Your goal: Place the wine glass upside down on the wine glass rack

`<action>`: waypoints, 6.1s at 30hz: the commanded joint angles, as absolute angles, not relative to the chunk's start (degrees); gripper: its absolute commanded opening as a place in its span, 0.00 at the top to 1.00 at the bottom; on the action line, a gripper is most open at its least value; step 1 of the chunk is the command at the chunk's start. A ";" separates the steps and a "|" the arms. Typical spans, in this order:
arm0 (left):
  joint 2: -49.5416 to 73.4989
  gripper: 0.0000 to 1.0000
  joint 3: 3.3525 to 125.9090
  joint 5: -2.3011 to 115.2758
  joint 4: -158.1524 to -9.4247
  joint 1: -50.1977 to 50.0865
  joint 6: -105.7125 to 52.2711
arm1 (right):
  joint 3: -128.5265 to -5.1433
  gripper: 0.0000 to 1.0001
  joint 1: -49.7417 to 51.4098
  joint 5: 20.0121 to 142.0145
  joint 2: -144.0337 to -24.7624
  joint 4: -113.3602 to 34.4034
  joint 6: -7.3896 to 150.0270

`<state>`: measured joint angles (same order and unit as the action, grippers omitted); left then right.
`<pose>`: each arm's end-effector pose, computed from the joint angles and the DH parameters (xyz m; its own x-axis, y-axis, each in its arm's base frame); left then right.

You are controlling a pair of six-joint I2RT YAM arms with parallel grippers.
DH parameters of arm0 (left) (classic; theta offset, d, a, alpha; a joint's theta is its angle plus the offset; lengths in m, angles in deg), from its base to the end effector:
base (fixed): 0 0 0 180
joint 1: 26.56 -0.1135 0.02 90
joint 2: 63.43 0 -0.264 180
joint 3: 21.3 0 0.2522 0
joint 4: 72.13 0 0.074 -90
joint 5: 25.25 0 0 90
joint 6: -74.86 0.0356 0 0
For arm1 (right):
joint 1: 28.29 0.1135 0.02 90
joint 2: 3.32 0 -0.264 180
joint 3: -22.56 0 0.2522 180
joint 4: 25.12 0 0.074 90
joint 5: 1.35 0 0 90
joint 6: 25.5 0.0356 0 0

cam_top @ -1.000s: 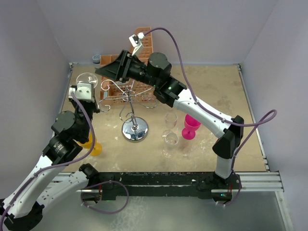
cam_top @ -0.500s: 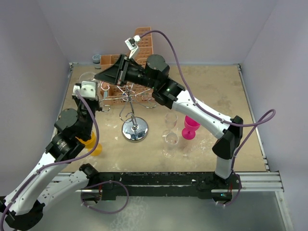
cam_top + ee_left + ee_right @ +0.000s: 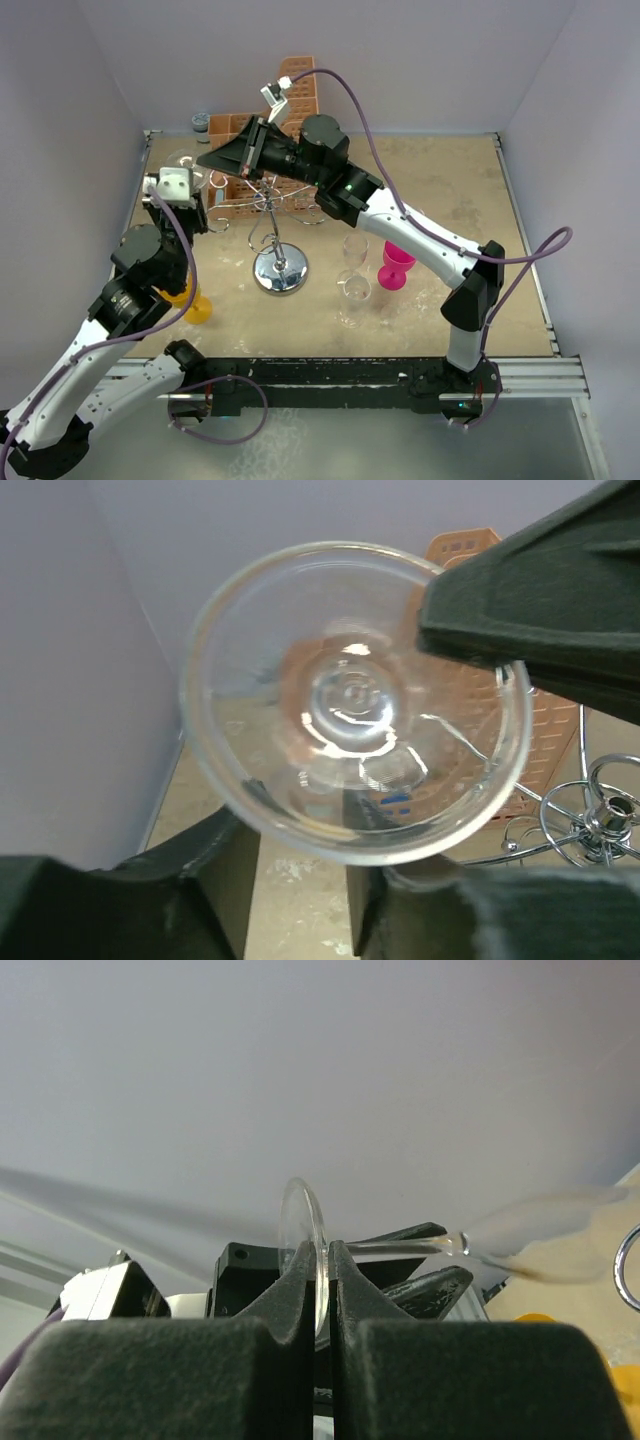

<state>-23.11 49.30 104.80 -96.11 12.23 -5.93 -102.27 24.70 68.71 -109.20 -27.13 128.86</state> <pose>0.1212 -0.0681 0.4226 0.0814 0.0918 -0.9924 -0.0324 0.9955 0.0894 0.2513 0.3535 0.4806 -0.7779 0.3760 -0.5035 -0.5679 -0.0776 0.8194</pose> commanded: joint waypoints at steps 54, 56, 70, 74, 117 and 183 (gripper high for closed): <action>-29.48 0.88 52.77 111.55 -105.52 12.55 -75.81 | -94.63 1.00 26.02 65.29 -105.65 -15.39 131.38; -29.55 0.95 52.84 111.53 -105.63 12.55 -75.89 | -94.32 1.00 26.02 66.05 -105.26 -15.79 131.03; -29.11 1.00 51.13 109.57 -103.34 12.56 -77.77 | -86.53 0.46 25.88 75.10 -97.82 -16.67 129.95; -27.80 1.00 50.13 108.72 -100.90 12.55 -76.79 | -81.84 0.43 25.94 79.61 -94.11 -14.87 130.98; -7.14 1.00 56.37 98.50 -88.80 5.05 -73.93 | -54.73 0.43 25.76 101.38 -57.81 -27.54 102.83; -17.35 0.84 54.00 100.29 -109.73 0.57 -68.81 | -59.34 0.45 25.76 115.11 -64.30 -38.91 107.68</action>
<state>-15.24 53.91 98.64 -109.60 0.84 -70.34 -55.69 25.70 107.66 -64.46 -36.62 106.70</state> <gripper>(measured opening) 0.117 0.557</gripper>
